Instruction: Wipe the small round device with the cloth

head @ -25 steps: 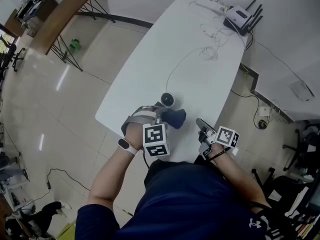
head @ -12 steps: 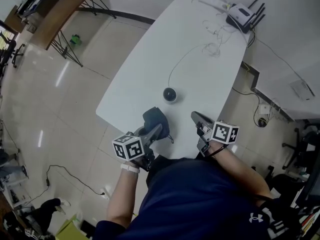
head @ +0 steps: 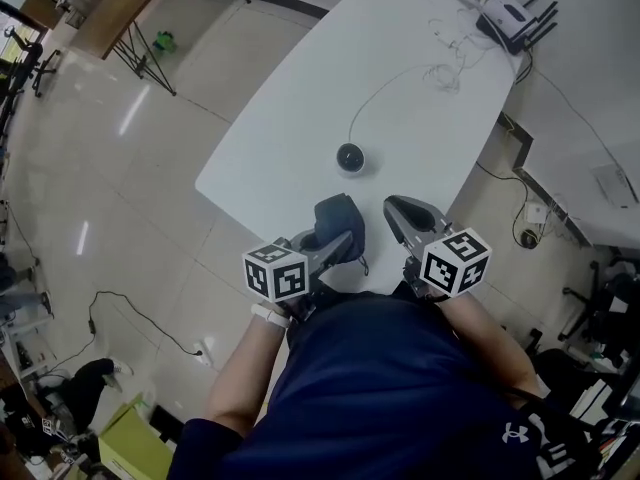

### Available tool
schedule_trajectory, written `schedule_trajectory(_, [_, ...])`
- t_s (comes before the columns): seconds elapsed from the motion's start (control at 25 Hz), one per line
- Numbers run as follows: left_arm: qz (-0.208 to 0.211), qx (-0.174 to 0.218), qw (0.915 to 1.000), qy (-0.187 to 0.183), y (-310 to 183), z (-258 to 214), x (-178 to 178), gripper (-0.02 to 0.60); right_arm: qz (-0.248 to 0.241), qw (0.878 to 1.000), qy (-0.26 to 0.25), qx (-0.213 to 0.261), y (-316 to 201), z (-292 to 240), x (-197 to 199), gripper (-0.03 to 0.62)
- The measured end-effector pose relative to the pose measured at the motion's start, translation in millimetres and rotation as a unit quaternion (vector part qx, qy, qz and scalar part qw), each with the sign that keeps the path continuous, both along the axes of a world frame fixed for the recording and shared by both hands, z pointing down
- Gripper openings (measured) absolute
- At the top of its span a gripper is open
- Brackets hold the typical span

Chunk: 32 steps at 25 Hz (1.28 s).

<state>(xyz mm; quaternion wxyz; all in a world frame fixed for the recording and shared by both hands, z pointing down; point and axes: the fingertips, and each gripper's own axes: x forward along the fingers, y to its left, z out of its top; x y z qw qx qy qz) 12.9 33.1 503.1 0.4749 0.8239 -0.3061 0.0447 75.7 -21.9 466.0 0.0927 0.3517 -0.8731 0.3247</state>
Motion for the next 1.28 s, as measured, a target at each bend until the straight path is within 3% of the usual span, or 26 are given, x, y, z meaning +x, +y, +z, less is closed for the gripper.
schedule_trajectory(0.4, [0.013, -0.025, 0.9995, -0.014, 1.9, 15.3, 3.4, 0.064, 0.032, 0.999, 0.006, 0.017, 5.7, 13.0, 17.1, 0.029])
schedule_trajectory(0.52, [0.028, -0.074, 0.9962, -0.036, 11.3, 49.0, 0.0, 0.064, 0.036, 0.999, -0.001, 0.002, 6.2, 19.1, 16.9, 0.028])
schedule_trajectory(0.64, [0.014, -0.146, 0.9876, -0.056, 19.7, 91.5, -9.9, 0.067, 0.034, 0.999, -0.003, -0.005, 6.2, 21.9, 15.1, 0.028])
schedule_trajectory(0.68, [0.0, -0.169, 0.9828, -0.073, 19.9, 104.9, -16.7, 0.079, 0.033, 0.999, -0.003, -0.005, 5.8, 22.1, 15.0, 0.028])
schedule_trajectory(0.76, [-0.029, -0.204, 0.9706, -0.125, 19.7, 125.8, -33.1, 0.227, 0.034, 0.999, -0.001, -0.006, 5.5, 22.4, 15.5, 0.028])
schedule_trajectory(0.8, [-0.036, -0.209, 0.9647, -0.156, 20.1, 132.3, -41.2, 0.27, 0.035, 0.999, -0.001, -0.007, 5.7, 23.0, 15.8, 0.028])
schedule_trajectory(0.88, [-0.034, -0.2, 0.9561, -0.212, 21.4, 138.6, -53.9, 0.319, 0.037, 0.999, 0.001, -0.009, 6.3, 25.1, 16.2, 0.028])
schedule_trajectory(0.96, [-0.029, -0.184, 0.9526, -0.241, 23.0, 137.8, -60.9, 0.337, 0.033, 0.999, 0.003, -0.011, 7.3, 26.3, 15.3, 0.028])
schedule_trajectory(1.12, [-0.057, -0.139, 0.9591, -0.24, 17.2, 107.9, -77.0, 0.347, 0.013, 1.0, 0.011, -0.006, 10.2, 25.6, 7.7, 0.021])
schedule_trajectory(1.24, [-0.075, -0.061, 0.9619, -0.256, 7.7, 64.6, -96.0, 0.332, 0.007, 1.0, 0.016, -0.001, 11.7, 24.7, 5.6, 0.021])
schedule_trajectory(1.28, [-0.075, -0.027, 0.9653, -0.249, 3.6, 46.7, -96.8, 0.291, 0.006, 1.0, 0.019, 0.002, 11.4, 24.4, 5.7, 0.021])
